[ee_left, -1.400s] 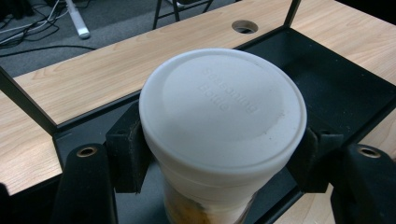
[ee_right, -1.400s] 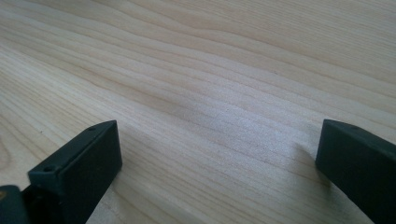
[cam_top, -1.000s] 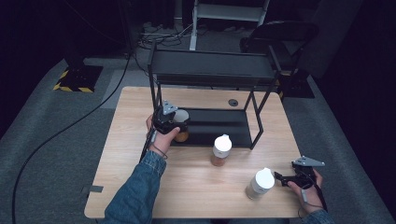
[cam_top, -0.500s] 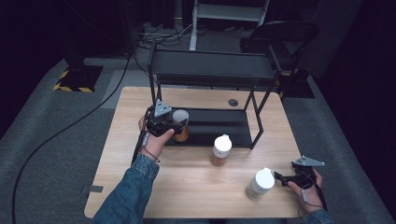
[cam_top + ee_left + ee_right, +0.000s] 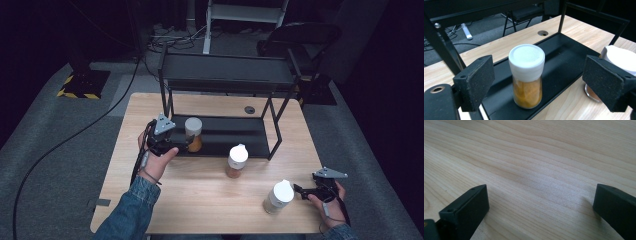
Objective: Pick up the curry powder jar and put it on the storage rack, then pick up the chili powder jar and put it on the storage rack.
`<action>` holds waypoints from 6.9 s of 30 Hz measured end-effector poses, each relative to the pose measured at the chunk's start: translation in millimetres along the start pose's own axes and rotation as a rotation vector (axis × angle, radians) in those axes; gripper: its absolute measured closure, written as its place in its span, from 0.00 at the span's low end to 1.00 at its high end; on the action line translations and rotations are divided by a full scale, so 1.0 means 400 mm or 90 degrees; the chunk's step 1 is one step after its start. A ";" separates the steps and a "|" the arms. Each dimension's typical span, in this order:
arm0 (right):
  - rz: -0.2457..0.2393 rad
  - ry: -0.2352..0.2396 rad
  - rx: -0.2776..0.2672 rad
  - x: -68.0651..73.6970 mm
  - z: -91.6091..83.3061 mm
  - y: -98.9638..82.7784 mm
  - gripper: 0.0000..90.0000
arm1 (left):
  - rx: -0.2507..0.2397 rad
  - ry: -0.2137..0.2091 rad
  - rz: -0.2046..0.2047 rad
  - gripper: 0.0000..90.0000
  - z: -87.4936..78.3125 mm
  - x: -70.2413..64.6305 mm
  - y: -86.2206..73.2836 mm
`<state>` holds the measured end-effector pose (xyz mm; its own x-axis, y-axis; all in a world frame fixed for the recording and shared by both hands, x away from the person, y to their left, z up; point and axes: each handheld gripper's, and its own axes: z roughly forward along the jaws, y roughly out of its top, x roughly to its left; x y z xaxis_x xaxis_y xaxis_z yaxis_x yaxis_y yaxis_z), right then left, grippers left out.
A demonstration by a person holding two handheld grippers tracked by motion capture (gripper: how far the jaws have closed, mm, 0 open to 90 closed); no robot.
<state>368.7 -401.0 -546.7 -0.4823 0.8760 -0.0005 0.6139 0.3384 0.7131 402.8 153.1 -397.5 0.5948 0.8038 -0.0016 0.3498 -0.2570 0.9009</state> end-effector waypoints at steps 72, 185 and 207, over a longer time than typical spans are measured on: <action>-0.002 -0.001 0.002 -0.001 0.001 0.002 0.00 | 0.150 0.096 -0.043 0.08 -0.095 0.072 -0.424; -0.049 0.010 -0.094 0.164 -0.179 0.302 0.04 | 0.225 0.083 -0.069 0.05 -0.080 0.088 -0.452; -0.075 0.025 -0.088 0.266 -0.169 0.391 0.04 | 0.229 0.079 -0.067 0.03 -0.080 0.087 -0.452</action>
<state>371.2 -278.2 -387.7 -0.5713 0.8183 -0.0638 0.4612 0.3844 0.7997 337.0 244.7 -546.6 0.4580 0.8888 -0.0140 0.6488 -0.3235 0.6888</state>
